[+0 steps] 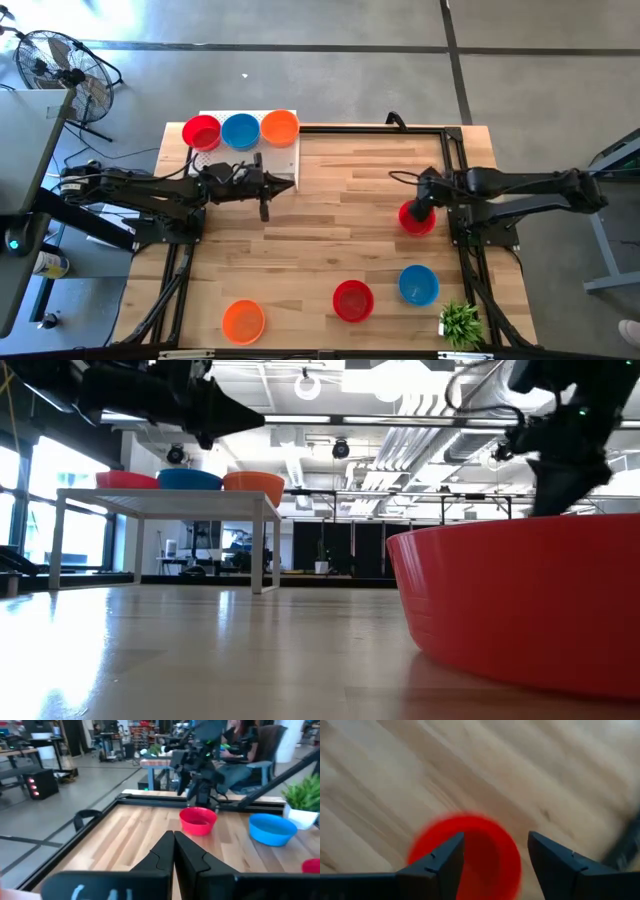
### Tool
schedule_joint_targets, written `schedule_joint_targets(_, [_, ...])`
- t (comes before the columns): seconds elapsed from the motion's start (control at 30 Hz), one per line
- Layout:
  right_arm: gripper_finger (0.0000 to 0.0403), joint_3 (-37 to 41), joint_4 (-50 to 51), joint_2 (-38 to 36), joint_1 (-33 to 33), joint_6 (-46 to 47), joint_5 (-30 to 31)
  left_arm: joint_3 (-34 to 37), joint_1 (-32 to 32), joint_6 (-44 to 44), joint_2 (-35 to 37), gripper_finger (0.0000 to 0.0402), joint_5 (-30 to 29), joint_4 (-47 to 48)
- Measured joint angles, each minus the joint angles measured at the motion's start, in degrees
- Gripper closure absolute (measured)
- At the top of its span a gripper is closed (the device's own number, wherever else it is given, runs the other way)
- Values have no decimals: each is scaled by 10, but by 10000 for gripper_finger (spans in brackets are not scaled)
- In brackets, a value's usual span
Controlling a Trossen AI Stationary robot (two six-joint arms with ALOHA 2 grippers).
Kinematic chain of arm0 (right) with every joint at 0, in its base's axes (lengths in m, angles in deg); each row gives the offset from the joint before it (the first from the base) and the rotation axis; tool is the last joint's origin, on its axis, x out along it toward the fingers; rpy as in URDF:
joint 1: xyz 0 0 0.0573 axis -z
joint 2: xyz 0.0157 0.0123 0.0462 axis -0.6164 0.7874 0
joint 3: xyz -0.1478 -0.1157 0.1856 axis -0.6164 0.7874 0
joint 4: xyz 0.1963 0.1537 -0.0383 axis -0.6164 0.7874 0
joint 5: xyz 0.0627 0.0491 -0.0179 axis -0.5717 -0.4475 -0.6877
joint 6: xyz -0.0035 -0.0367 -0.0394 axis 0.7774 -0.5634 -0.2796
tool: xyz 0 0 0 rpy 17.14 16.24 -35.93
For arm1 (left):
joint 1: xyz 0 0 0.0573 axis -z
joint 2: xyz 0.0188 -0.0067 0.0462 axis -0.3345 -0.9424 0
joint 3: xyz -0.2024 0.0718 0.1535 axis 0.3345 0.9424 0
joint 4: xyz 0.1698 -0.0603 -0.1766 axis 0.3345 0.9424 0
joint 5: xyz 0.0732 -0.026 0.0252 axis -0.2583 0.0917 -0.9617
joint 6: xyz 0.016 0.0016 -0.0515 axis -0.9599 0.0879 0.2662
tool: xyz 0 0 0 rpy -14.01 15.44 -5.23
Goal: Pick & Place Mini bowls
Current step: Stack the top red bowl on the red bowl on the shelf
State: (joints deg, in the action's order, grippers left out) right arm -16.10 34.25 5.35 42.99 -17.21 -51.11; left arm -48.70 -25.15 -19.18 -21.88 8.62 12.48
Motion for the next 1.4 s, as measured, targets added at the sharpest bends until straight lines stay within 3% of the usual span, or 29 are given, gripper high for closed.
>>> schedule_joint_targets(0.13, [186, 25, 45, 0, 19, 20, -29, 0, 0, -5, 0, 399, 1, 2])
schedule_joint_targets(0.37, [207, 107, -54, 2, 66, -21, -108, 0, 0, -6, 0, 399, 1, 13])
schedule_joint_targets(0.73, [288, 126, -121, 1, 108, -24, -119, 0, 0, -10, 0, 399, 1, 12])
schedule_joint_targets(0.9, [301, 113, -129, 2, 108, -40, -115, 0, 0, -10, 0, 399, 1, 12])
schedule_joint_targets(1.13, [259, 71, -85, 1, 113, -38, -39, 0, 0, -13, -1, 399, 2, 13])
schedule_joint_targets(1.4, [201, 94, -87, 29, 173, -36, -76, 0, 0, -15, -1, 399, 2, 14])
